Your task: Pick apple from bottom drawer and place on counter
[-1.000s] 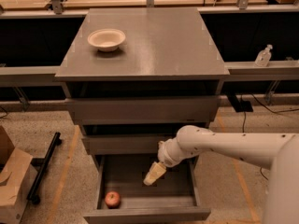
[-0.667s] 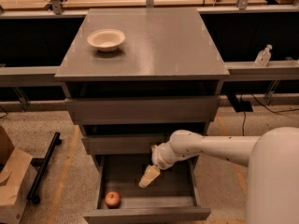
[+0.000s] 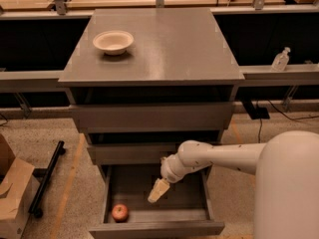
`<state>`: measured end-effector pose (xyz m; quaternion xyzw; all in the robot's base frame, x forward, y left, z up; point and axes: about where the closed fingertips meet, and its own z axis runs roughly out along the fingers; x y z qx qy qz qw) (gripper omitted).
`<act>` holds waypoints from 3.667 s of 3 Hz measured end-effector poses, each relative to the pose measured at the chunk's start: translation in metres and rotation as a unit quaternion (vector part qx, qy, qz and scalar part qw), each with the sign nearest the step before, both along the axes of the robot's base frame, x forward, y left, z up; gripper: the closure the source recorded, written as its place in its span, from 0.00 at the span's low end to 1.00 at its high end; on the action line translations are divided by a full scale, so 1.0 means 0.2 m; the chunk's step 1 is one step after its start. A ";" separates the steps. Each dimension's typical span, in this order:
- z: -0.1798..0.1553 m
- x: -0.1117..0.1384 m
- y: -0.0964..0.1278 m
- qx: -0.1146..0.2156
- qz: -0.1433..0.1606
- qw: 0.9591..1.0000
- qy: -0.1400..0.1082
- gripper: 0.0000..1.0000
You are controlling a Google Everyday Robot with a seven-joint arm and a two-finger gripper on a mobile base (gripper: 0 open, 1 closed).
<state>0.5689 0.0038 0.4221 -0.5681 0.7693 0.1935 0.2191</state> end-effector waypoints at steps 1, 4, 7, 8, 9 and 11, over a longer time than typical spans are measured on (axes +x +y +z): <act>-0.15 0.05 0.04 -0.024 0.033 0.999 -0.001 0.00; -0.66 0.16 0.27 0.019 0.105 0.993 0.045 0.00; -0.89 0.12 0.34 0.069 0.088 0.991 0.078 0.00; -1.04 0.08 0.49 0.130 0.100 0.983 0.081 0.00; -1.17 0.09 0.64 0.186 0.110 0.973 0.083 0.00; -1.27 0.11 0.85 0.250 0.119 0.958 0.080 0.00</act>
Offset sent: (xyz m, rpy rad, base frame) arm 0.0366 0.0334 -0.1069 -0.0590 0.0276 0.1982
